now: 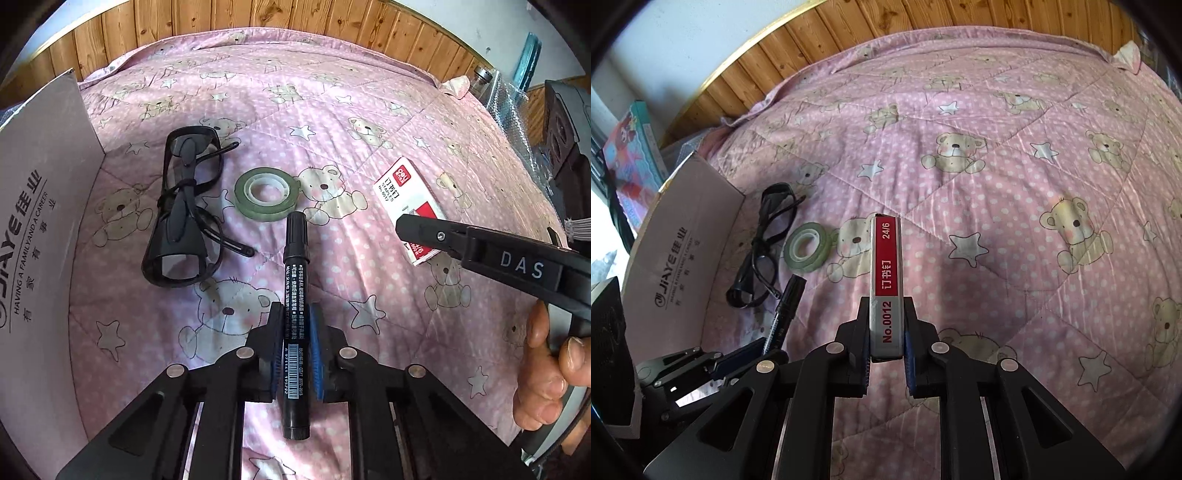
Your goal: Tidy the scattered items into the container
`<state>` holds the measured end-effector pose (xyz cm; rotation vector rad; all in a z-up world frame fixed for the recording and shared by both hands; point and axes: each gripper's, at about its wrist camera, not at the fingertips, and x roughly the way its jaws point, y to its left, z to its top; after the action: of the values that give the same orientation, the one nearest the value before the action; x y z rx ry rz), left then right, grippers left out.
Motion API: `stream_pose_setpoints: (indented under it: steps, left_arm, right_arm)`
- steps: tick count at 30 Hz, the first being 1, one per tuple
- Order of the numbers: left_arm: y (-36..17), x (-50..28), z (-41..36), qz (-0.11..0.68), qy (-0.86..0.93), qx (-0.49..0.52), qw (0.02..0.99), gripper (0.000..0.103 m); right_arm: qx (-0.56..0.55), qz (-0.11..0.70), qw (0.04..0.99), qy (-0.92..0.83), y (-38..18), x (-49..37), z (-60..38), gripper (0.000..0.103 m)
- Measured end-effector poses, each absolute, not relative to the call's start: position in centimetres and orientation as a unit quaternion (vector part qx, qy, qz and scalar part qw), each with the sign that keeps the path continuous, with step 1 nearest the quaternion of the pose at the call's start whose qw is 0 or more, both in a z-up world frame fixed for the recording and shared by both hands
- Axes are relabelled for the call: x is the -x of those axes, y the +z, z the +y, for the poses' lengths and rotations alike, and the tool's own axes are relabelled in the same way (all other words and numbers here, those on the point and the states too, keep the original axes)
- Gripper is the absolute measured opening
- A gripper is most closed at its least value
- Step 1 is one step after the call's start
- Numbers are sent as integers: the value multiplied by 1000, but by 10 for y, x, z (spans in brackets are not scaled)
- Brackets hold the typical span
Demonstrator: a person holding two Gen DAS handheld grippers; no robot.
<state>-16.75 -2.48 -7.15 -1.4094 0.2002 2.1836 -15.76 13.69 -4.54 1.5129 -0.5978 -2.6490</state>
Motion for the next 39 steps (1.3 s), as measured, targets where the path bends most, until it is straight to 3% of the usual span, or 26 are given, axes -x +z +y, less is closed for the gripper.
stream_pose_setpoints:
  steps: [39]
  left_arm:
    - [24,119,-80,47,854,463,231,14]
  right_arm:
    - [-446,-176,106,-871,13,95,47,15]
